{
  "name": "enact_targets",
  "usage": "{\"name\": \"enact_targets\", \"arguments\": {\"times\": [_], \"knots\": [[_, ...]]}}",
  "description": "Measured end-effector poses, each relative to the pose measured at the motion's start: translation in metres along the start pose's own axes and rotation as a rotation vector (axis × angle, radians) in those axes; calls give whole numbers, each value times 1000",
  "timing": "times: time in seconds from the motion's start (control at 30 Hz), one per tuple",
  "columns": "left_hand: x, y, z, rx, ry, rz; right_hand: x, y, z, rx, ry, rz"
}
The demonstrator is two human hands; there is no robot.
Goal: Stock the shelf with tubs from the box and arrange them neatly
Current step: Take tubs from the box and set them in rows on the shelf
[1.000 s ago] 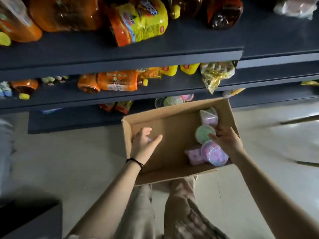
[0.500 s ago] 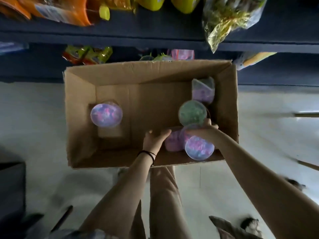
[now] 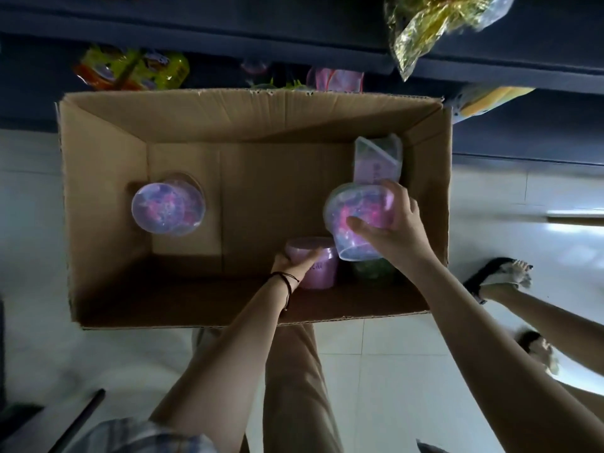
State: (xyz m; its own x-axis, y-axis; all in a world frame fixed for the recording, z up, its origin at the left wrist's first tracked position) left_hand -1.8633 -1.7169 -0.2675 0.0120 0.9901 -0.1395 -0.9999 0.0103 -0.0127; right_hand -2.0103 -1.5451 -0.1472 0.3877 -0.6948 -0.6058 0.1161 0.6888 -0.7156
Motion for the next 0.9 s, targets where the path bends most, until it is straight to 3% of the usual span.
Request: {"name": "enact_targets", "arguments": {"times": [0.13,0.27,0.4,0.57,0.73,0.9], "knots": [[11,-1,-7,30,-10,-26,6,15,13,54,45,17],[1,4,-9,47,85,-50,8,36,22,237,77,-84],[-26,5,-10,31,164,-82,16,45,24,375,16,-121],[-73,5,19,61,200,120,21,33,32,441,60,-175],[-115,23,78,258,140,368,-1,-36,31,259,179,-255],[-158,68,214,483,39,486,-49,-172,32,-9,249,-571]]}}
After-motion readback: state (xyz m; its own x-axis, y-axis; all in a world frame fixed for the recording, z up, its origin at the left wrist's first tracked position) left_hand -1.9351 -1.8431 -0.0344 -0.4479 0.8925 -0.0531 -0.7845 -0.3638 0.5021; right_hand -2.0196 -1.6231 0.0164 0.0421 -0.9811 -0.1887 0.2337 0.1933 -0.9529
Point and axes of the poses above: each hand's wrist, its own z-axis away from the middle knuckle, its own x-axis out of the palm, y = z × x, the point moved 10 cm from there along -z, towards the middle knuckle, and after that the axes turned 15 degrees about -x, right-handed, at the moved point
